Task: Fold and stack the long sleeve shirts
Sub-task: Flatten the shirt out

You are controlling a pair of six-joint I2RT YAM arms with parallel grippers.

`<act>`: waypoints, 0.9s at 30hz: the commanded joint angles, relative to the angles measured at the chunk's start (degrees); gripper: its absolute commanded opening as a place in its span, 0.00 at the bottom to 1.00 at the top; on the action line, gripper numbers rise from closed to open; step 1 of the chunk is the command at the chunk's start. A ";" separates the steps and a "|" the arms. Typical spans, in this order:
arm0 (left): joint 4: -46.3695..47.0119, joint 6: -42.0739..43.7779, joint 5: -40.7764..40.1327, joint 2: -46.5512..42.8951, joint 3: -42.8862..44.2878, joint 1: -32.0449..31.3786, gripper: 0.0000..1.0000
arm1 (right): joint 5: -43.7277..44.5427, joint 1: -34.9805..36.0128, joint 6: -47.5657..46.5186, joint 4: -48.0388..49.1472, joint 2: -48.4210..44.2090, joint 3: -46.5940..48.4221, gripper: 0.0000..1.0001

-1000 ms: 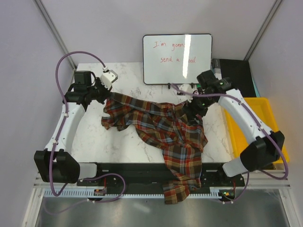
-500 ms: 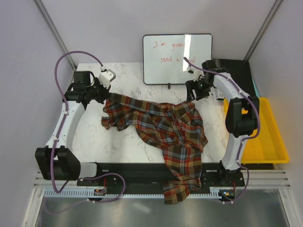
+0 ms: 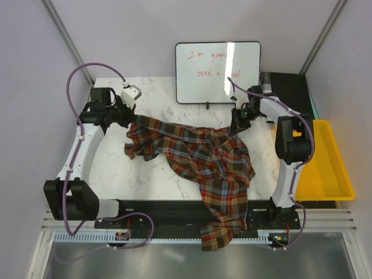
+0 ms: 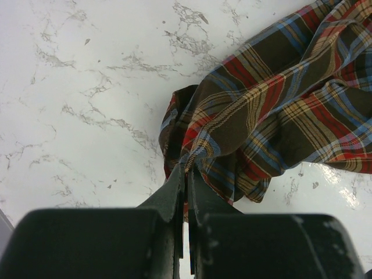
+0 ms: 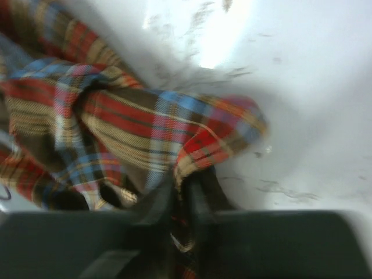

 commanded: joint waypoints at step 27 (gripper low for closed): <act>4.72 -11.18 -7.53 -33.63 32.47 3.06 0.02 | 21.91 -9.56 7.74 18.81 -64.50 31.43 0.00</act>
